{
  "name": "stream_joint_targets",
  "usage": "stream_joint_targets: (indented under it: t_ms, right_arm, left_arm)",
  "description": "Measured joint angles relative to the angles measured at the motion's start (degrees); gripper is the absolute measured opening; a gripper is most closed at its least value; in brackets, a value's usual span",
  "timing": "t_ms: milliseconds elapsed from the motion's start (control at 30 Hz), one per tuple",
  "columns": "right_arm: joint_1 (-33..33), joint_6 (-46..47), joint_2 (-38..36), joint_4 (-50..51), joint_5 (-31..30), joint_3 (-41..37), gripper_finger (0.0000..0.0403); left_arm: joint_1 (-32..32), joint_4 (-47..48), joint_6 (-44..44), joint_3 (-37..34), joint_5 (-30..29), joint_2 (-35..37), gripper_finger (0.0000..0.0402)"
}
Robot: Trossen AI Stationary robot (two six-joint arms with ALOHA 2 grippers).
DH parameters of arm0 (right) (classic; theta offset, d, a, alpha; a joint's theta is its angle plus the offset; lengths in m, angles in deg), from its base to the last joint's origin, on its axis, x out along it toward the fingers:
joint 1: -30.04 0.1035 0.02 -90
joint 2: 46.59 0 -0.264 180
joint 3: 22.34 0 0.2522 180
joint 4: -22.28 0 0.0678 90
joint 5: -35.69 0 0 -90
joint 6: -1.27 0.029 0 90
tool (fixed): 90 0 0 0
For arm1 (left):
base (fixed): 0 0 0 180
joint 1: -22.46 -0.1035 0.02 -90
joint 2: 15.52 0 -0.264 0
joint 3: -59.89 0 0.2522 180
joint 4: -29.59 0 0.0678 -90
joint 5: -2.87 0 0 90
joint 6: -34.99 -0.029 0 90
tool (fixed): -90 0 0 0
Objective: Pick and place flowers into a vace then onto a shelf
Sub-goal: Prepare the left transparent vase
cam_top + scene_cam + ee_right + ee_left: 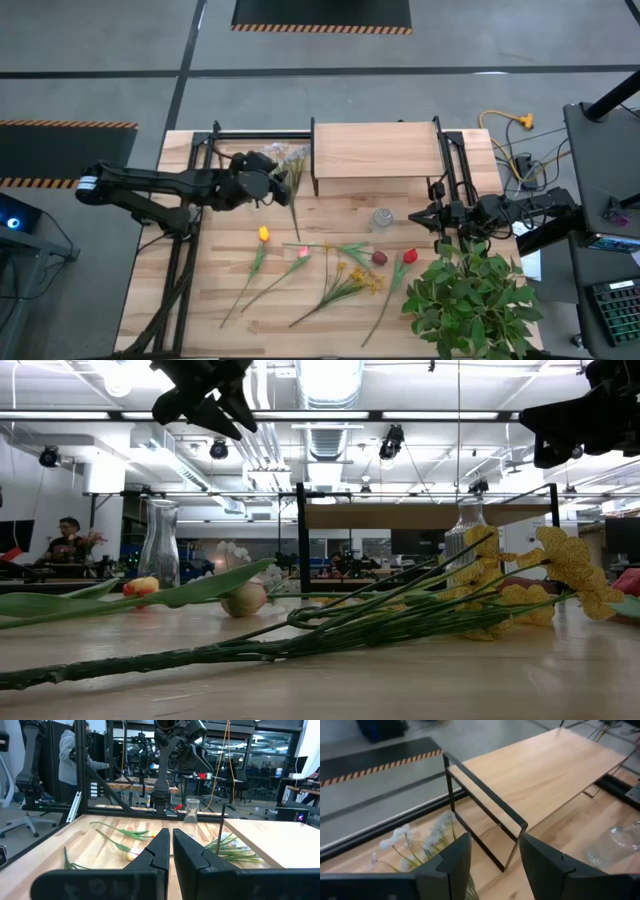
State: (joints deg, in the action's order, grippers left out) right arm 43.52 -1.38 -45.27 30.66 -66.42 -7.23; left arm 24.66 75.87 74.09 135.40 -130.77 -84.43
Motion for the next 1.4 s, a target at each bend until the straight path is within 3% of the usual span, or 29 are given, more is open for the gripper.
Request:
stream_joint_targets:
  t_ms: [367, 633, 900, 1100, 1400]
  right_arm:
    - [-0.02, 2.47, -0.04, 0.50, -0.03, 0.02, 0.0013]
    - [-0.02, 2.65, -0.04, 0.62, -0.01, 0.02, 0.0013]
    - [0.00, 4.42, -0.02, 0.62, 0.10, 0.00, 0.0013]
    - [0.00, 5.52, -0.02, 0.60, 0.12, 0.00, 0.0013]
    - [0.02, 8.52, -0.02, 0.91, 0.15, 0.01, 0.0013]
  left_arm:
    - [0.02, 11.19, 0.48, 12.36, 0.02, -11.68, 0.0152]
    - [0.00, 12.68, -1.05, 16.23, 0.02, -14.20, 0.0152]
    - [-0.15, 12.80, -0.50, 14.03, 2.07, -13.55, 0.0155]
    - [-0.48, 12.76, 2.79, 10.90, 6.03, -13.67, 0.0196]
    - [-1.60, 12.65, 15.71, 3.00, 5.95, -13.67, 0.0218]
